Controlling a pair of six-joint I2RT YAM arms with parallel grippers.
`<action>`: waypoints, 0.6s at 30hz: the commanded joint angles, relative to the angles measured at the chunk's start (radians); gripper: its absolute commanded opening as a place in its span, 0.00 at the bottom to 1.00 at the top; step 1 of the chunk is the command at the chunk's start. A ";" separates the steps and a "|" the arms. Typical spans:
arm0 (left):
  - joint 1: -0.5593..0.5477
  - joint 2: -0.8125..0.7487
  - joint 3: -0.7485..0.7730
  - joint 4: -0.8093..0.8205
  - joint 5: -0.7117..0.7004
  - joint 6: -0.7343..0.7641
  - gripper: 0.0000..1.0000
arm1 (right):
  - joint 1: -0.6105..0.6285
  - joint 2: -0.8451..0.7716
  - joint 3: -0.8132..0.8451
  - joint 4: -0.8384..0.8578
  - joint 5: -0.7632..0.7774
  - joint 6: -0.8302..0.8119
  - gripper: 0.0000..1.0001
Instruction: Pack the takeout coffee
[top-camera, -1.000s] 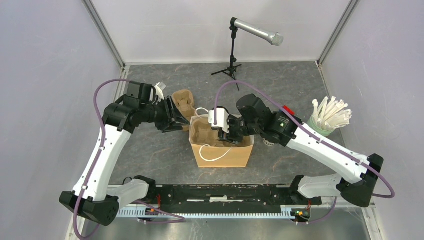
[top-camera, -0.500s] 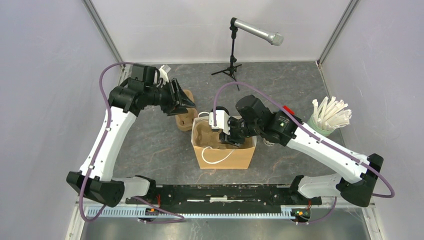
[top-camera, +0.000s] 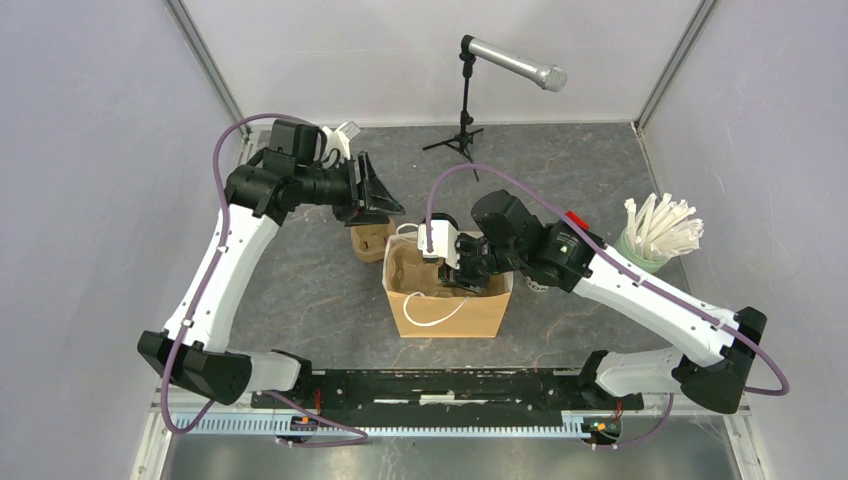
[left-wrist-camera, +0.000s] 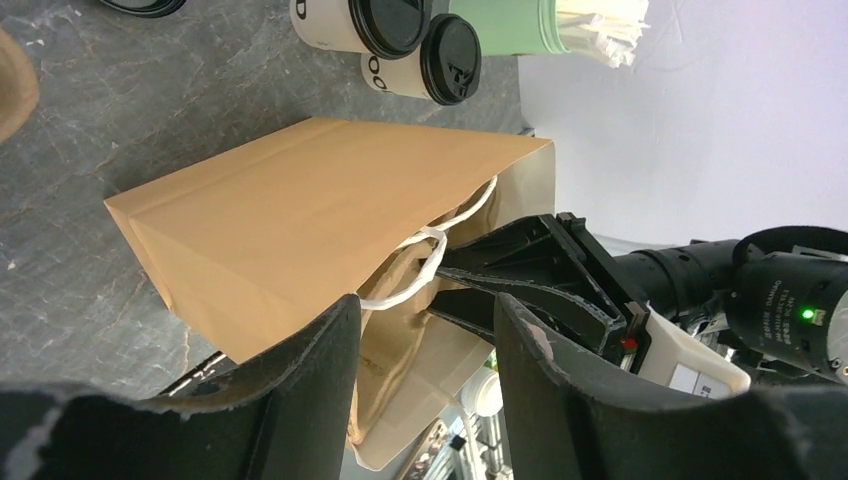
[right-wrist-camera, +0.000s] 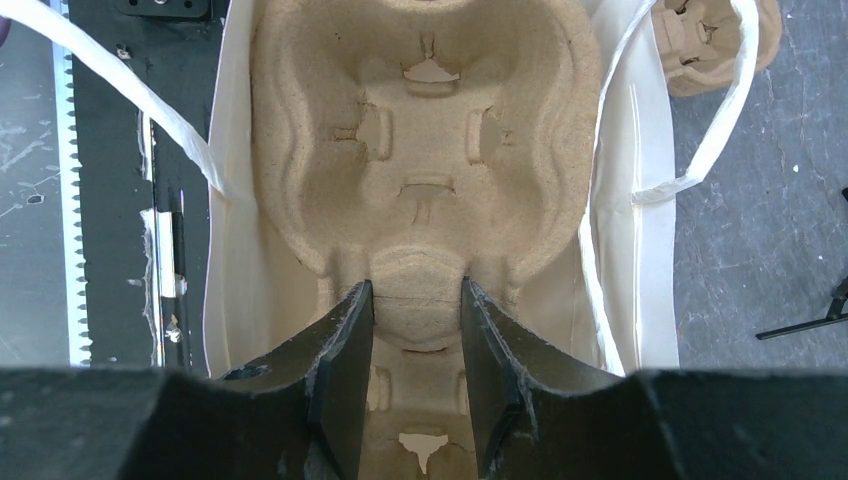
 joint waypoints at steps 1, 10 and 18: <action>-0.021 0.021 0.003 0.045 0.036 0.106 0.59 | 0.005 -0.011 0.023 0.024 0.010 -0.010 0.42; -0.087 0.080 0.018 0.047 0.043 0.153 0.52 | 0.005 -0.013 0.015 0.033 0.007 -0.011 0.42; -0.089 0.099 0.077 0.088 0.055 0.051 0.05 | 0.006 -0.006 0.014 0.026 -0.018 -0.022 0.42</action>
